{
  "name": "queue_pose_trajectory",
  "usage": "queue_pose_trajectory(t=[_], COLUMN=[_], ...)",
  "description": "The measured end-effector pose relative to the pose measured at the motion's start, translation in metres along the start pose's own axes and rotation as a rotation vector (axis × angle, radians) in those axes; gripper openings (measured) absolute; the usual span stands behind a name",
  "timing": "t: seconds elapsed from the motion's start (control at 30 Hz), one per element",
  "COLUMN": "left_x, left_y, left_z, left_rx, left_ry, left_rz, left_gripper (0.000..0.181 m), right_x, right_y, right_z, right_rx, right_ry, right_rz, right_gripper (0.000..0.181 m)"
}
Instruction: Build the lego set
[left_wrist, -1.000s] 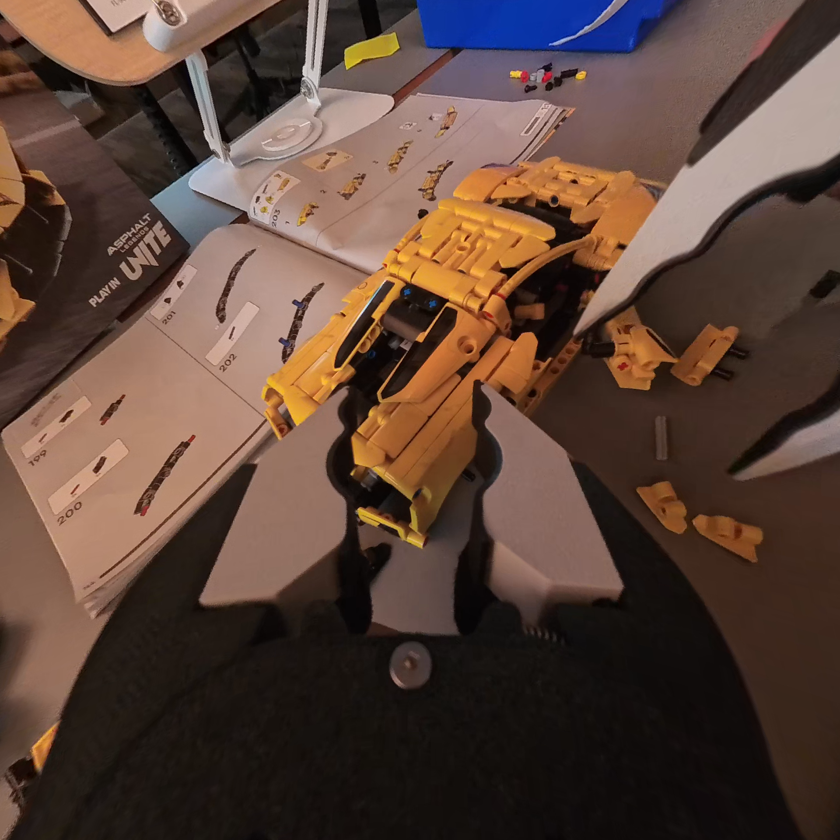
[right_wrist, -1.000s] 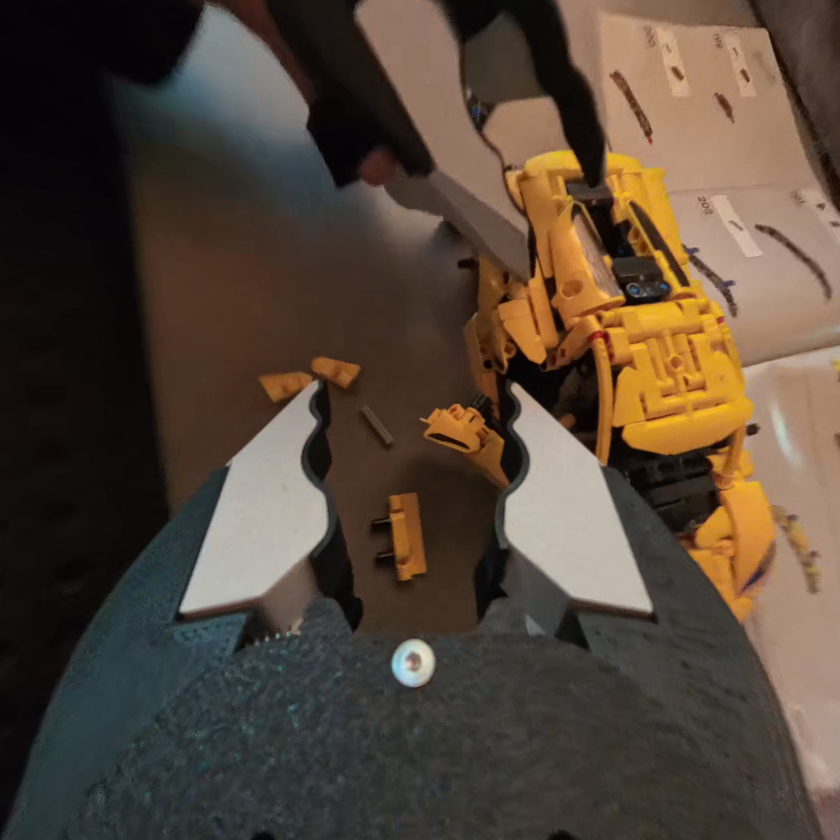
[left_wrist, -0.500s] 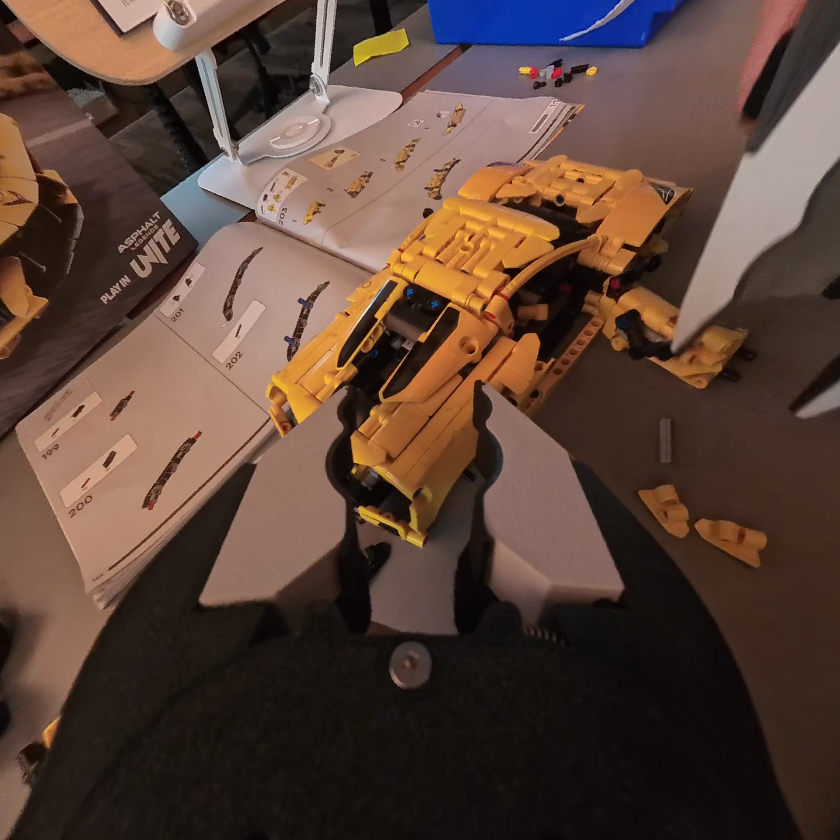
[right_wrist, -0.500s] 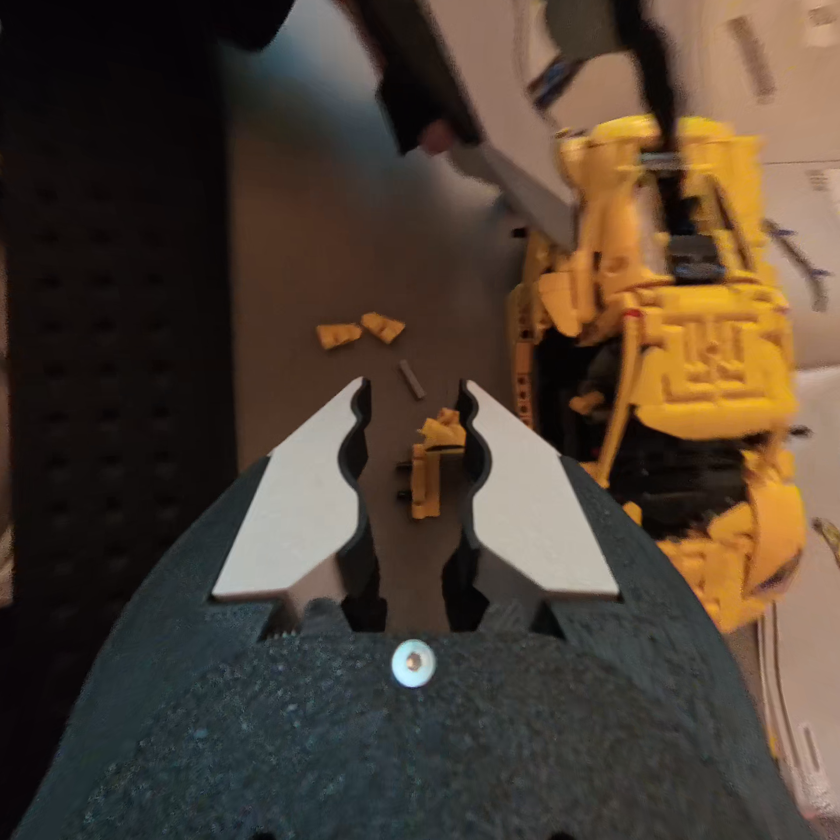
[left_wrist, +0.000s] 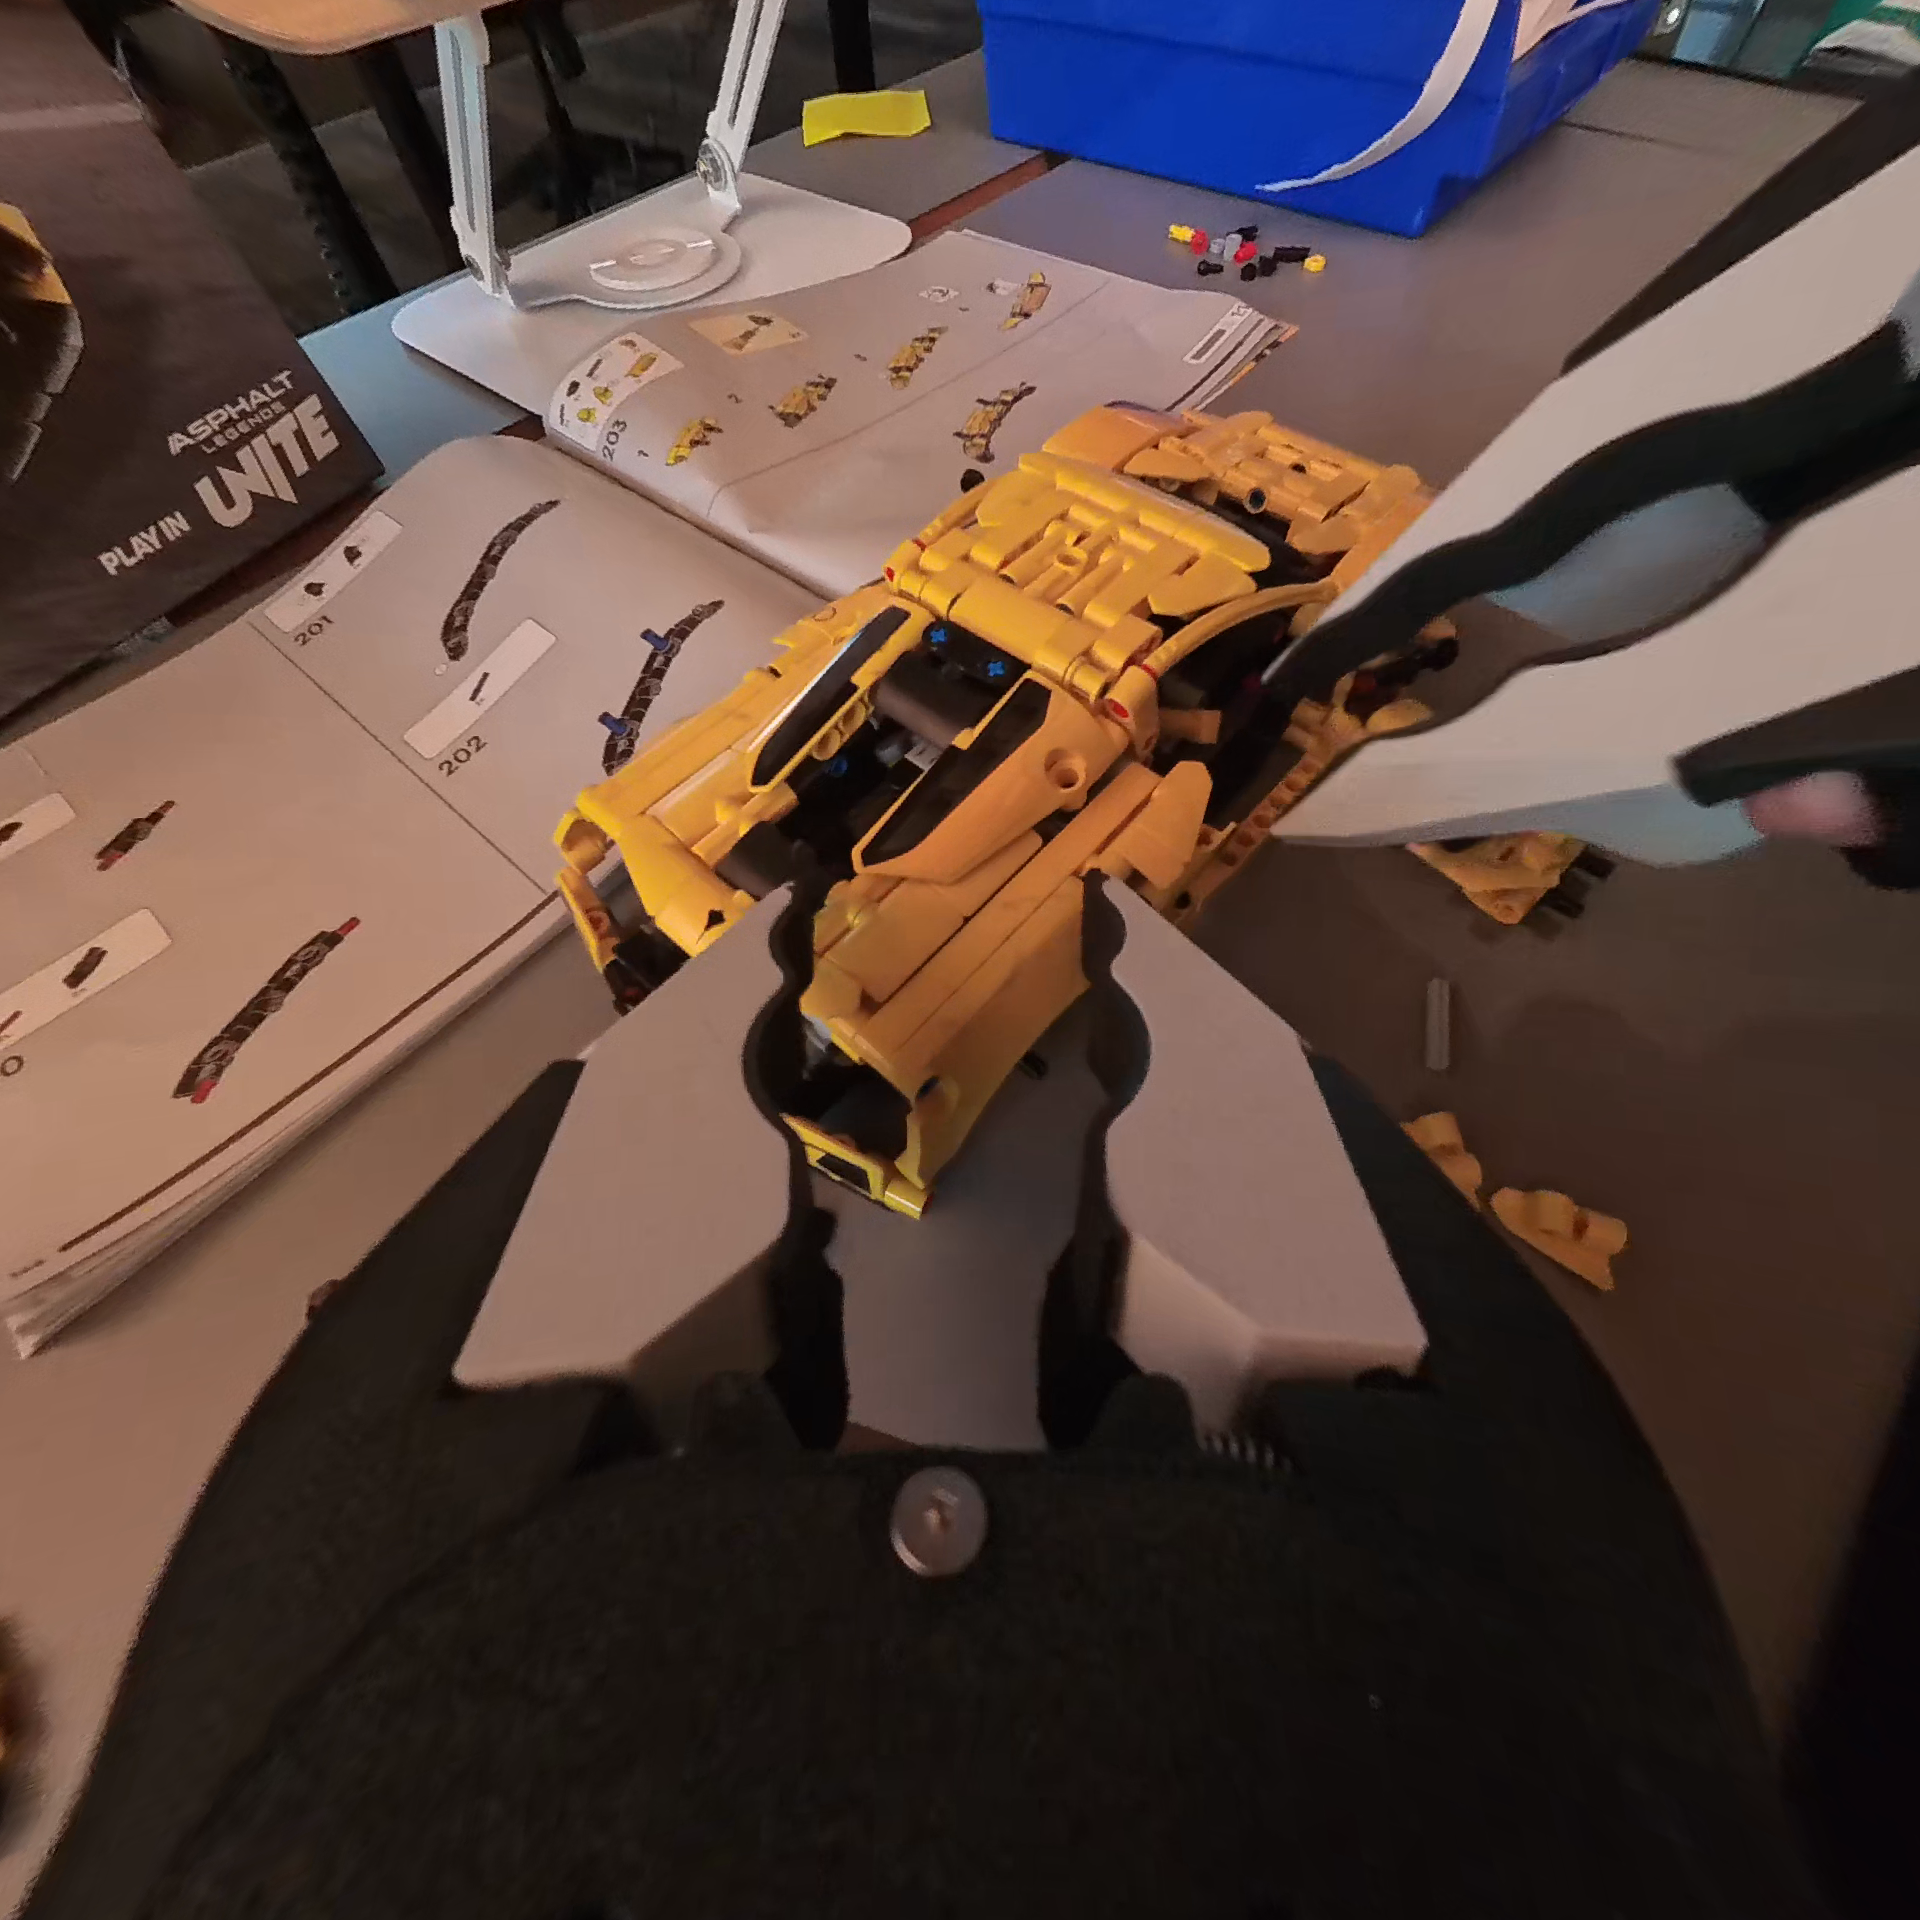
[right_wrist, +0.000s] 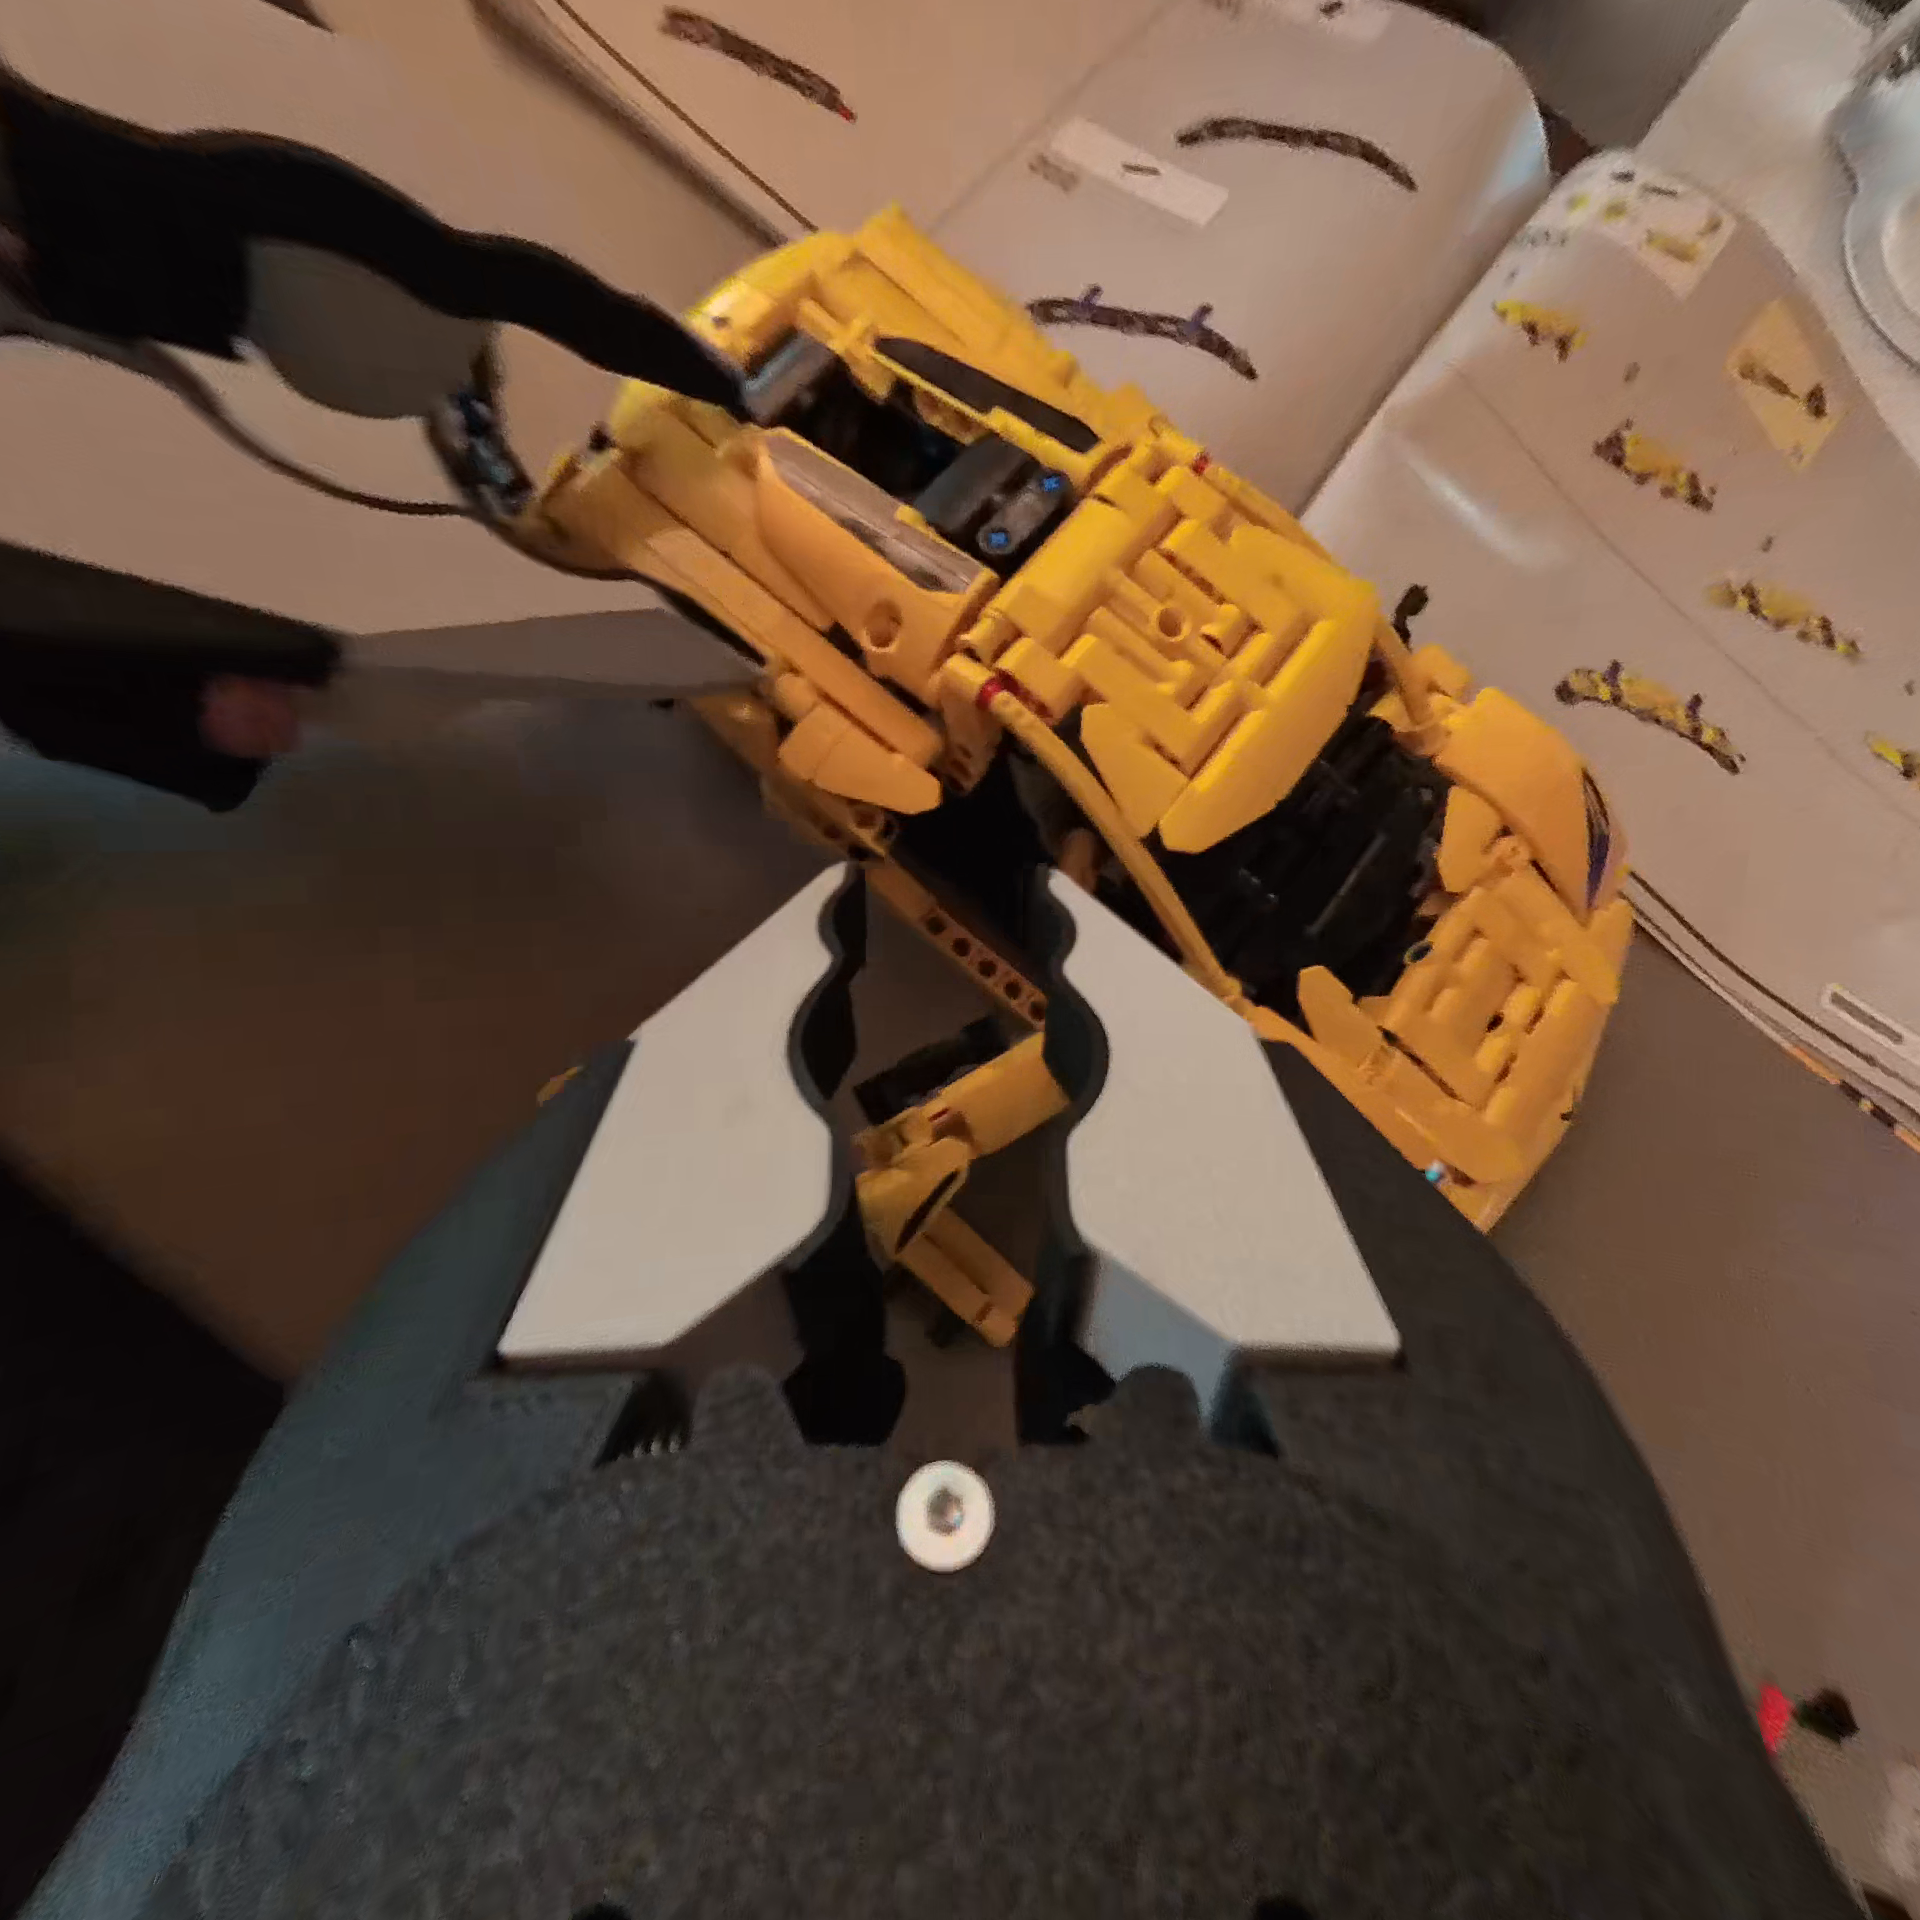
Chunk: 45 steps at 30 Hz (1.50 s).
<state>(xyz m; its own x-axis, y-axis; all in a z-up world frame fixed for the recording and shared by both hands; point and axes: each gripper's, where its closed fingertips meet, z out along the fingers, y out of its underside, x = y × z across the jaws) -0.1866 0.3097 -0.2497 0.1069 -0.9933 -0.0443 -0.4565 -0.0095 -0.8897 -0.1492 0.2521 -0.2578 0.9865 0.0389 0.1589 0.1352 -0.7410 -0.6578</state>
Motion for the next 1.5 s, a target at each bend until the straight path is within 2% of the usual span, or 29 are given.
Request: queue_pose_trajectory(t=[0.1,0.27,0.4,0.57,0.7,0.77,0.87,1.0,1.13,1.23,1.27,1.37,1.5], left_x=[0.0,0.0,0.0,0.0,-0.001,-0.002,-0.002,-0.001,-0.001,-0.001,-0.001,-0.001,0.0], left_y=[0.0,0.0,0.002,0.002,0.002,0.002,0.002,0.002,0.002,0.003,0.003,0.003,0.003], left_z=[0.0,0.0,-0.001,-0.001,-0.001,-0.001,-0.001,-0.002,-0.002,-0.002,-0.002,-0.002,-0.002], left_rx=[0.005,0.014,0.016,0.014,0.021,0.024,0.024,0.026,0.027,0.026,0.026,0.025,0.025], left_ry=[0.006,0.018,0.024,0.02,0.021,0.025,0.024,0.026,0.025,0.026,0.026,0.027,0.027], left_rz=[-0.004,0.002,0.006,0.012,0.011,0.003,0.005,0.01,0.015,0.015,0.015,0.015,0.016], left_gripper=[0.052,0.051,0.052,0.053,0.052,0.052,0.052,0.052,0.052,0.052,0.053,0.052,0.052], right_x=[0.011,0.01,0.011,0.009,-0.009,-0.008,0.003,0.001,0.0,-0.015,-0.02,-0.015,0.0], right_y=[0.008,0.019,0.015,0.01,0.014,0.017,0.005,0.017,0.017,0.021,0.022,0.018,0.02], right_z=[0.009,0.02,0.021,0.022,0.024,0.021,0.014,0.026,0.028,0.028,0.027,0.019,0.014], right_rx=[-0.088,-0.155,-0.144,-0.115,-0.124,-0.141,-0.064,-0.127,-0.128,-0.144,-0.148,-0.137,-0.172], right_ry=[0.075,0.163,0.194,0.236,0.161,0.16,0.218,0.178,0.152,0.053,0.022,0.047,0.109], right_rz=[-0.003,0.009,-0.005,-0.186,-0.278,-0.28,-0.271,-0.262,-0.262,-0.263,-0.258,-0.263,-0.257], right_gripper=[0.037,0.049,0.041,0.032,0.024,0.032,0.038,0.069,0.066,0.046,0.045,0.048,0.063])
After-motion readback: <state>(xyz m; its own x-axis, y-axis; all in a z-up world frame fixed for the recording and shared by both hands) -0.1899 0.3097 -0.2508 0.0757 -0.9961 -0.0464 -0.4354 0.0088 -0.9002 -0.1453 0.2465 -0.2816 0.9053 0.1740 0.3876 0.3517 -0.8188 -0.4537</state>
